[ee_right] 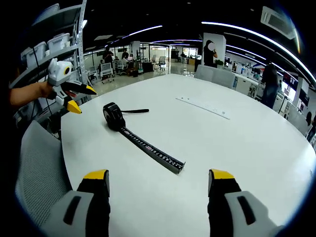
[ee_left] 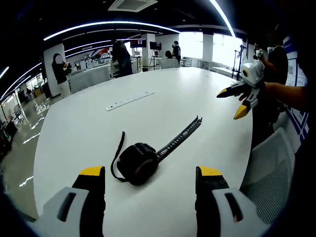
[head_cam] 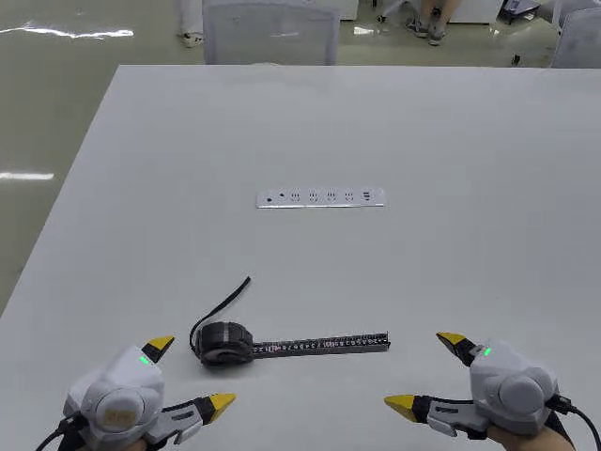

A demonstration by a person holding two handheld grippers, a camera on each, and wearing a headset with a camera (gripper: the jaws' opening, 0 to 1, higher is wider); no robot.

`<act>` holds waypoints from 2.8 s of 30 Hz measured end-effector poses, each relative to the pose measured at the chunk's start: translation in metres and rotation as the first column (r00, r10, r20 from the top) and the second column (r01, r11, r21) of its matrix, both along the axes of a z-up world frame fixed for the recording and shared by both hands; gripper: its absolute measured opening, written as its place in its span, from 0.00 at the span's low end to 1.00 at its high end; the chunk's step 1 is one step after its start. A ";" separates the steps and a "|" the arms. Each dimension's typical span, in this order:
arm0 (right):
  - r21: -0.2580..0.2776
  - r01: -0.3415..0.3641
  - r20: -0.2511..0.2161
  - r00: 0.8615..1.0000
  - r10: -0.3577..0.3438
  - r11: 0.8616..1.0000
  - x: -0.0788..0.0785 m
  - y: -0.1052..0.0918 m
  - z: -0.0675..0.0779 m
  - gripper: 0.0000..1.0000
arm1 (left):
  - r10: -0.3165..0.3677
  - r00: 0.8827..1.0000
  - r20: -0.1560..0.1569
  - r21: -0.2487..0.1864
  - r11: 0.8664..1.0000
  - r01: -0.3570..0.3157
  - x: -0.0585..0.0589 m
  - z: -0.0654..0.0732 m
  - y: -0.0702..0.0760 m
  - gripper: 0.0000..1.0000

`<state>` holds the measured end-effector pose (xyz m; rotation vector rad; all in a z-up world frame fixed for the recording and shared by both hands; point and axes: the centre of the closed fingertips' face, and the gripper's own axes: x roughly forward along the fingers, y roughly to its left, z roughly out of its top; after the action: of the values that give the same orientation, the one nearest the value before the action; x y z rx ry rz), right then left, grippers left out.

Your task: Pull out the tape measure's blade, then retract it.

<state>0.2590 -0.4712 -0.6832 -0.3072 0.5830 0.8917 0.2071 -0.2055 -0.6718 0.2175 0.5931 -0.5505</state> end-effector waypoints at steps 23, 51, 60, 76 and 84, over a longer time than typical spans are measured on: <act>0.048 0.088 0.009 0.996 -0.089 0.995 -0.021 0.015 0.009 0.93 | 0.156 0.987 0.032 -0.055 0.986 -0.155 -0.019 0.008 -0.018 0.91; 0.081 0.117 -0.005 0.993 -0.117 0.990 -0.031 0.028 0.011 0.96 | 0.240 0.970 0.032 -0.076 0.968 -0.237 -0.017 0.008 -0.023 0.99; 0.079 0.121 -0.016 0.993 -0.120 0.989 -0.032 0.027 0.007 0.96 | 0.262 0.964 0.042 -0.091 0.962 -0.258 -0.015 0.008 -0.022 0.99; 0.082 0.119 -0.026 0.993 -0.117 0.989 -0.033 0.026 0.003 0.96 | 0.311 0.949 0.048 -0.077 0.949 -0.307 -0.015 0.002 -0.018 0.99; 0.081 0.111 -0.029 0.994 -0.109 0.990 -0.033 0.025 -0.001 0.95 | 0.335 0.941 0.047 -0.073 0.941 -0.331 -0.015 -0.003 -0.017 0.97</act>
<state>0.2265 -0.4460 -0.6846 -0.1876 0.5782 0.8119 0.1926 -0.2228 -0.6745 0.0690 0.5405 -0.2329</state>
